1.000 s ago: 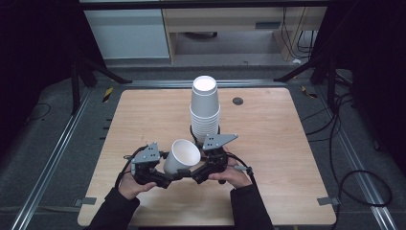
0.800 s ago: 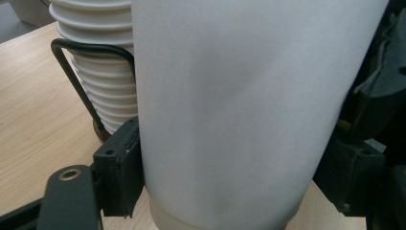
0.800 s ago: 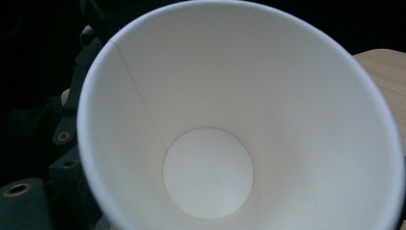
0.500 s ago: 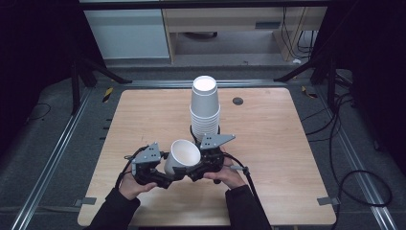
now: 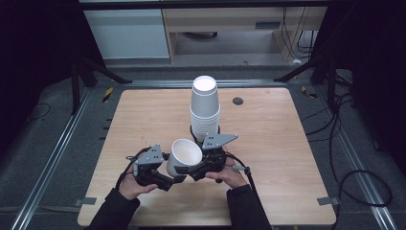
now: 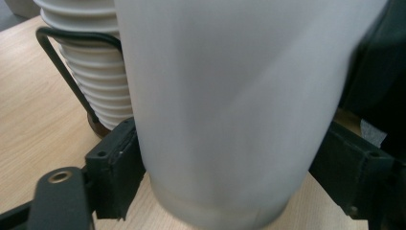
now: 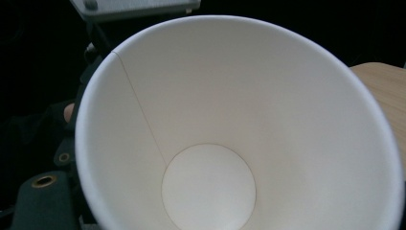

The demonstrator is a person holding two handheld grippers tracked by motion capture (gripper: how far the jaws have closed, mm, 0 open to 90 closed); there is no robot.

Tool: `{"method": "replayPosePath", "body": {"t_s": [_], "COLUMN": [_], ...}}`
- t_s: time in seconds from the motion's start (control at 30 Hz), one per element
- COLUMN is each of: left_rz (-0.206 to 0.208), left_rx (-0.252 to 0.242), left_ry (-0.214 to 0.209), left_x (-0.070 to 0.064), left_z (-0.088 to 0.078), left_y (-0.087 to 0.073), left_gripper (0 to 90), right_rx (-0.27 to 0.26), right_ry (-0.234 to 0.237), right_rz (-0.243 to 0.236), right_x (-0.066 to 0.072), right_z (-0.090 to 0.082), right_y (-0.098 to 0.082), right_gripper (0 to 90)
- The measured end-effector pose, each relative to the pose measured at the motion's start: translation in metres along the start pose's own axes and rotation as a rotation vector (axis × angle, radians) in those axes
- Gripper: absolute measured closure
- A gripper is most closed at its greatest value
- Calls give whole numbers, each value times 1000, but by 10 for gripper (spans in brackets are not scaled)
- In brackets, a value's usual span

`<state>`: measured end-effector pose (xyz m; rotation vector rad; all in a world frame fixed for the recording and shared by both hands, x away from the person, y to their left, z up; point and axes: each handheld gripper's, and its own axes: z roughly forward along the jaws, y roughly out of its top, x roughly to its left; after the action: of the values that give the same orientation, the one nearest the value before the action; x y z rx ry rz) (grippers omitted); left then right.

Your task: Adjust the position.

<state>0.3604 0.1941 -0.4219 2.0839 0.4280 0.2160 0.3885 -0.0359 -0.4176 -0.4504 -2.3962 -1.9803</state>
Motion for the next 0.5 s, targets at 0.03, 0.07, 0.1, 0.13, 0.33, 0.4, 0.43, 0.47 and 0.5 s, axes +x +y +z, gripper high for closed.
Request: {"method": "replayPosePath", "body": {"t_s": [0.03,0.07,0.1,0.13,0.33,0.4,0.43,0.47,0.5], "left_rz": [2,2,2,-1,-32,-46,-54,-63,-75], "left_rx": [10,16,16,23,38,42,42,46,45], "left_ry": [0,3,3,10,35,50,60,74,83], "left_x": [0,0,0,2,11,15,17,20,22], "left_z": [1,2,2,1,-4,-7,-8,-9,-10], "left_y": [-1,-2,-2,-4,-12,-15,-16,-18,-20], "left_gripper": [172,173,173,173,170,167,165,168,166], "right_rx": [6,8,7,8,25,31,37,45,53], "right_ry": [-10,-14,-18,-26,-72,-87,-96,-109,-122], "right_rz": [-9,-9,-13,-16,-30,-33,-32,-37,-38], "right_x": [0,0,0,-1,-2,-2,-2,-2,-2], "right_z": [-2,-4,-6,-8,-20,-24,-27,-30,-33], "right_y": [1,2,3,4,6,7,8,9,10], "right_gripper": [147,147,147,147,146,146,145,146,145]}}
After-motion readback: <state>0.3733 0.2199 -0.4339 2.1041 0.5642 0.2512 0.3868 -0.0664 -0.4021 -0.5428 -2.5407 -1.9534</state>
